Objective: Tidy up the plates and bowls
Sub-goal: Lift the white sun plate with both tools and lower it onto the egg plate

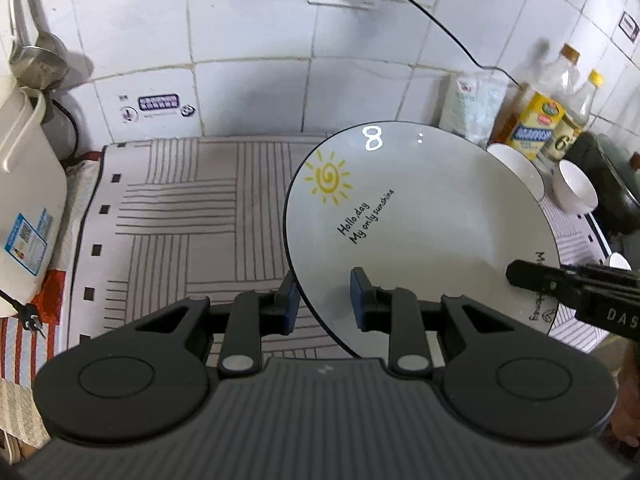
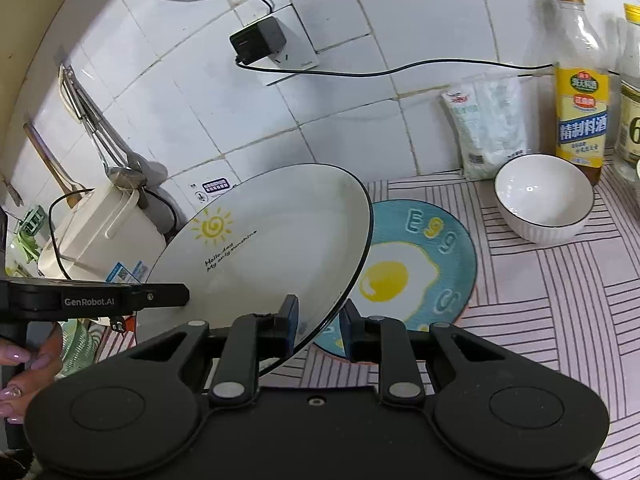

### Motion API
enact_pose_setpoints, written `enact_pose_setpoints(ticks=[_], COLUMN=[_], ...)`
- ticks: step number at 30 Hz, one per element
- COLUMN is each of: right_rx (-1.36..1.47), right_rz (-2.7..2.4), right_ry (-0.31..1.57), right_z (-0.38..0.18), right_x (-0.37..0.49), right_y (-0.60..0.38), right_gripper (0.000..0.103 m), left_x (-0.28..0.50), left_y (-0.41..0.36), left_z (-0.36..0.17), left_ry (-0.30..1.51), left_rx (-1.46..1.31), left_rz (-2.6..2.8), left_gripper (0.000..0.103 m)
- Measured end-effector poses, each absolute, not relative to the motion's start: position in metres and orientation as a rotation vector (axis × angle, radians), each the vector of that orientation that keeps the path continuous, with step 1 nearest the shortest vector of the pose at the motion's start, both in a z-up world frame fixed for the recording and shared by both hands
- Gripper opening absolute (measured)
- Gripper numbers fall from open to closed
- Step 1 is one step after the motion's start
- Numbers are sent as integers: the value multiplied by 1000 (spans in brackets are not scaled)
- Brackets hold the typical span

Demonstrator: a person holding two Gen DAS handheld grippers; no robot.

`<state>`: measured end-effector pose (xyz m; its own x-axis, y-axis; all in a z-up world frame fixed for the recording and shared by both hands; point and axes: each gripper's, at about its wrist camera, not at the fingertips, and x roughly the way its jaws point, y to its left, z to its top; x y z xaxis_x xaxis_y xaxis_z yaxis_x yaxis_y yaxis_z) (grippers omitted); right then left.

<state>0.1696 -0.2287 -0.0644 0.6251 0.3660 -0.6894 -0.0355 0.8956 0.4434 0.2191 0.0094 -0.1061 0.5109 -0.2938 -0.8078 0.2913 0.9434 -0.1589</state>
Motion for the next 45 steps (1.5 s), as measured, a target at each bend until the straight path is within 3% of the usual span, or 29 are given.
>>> enact_pose_setpoints(ticks=[28, 45], right_rx=[488, 381], right_rz=[112, 44], right_ry=[992, 1063], right_z=[-122, -131], right_x=[186, 200], right_y=[-278, -262], right_gripper=[27, 28], left_x=[271, 284], left_y=[-55, -67], left_z=[-175, -181], left_ry=[1121, 1219], left_rx=[-28, 15], left_rz=[-389, -323], left_gripper=[25, 24])
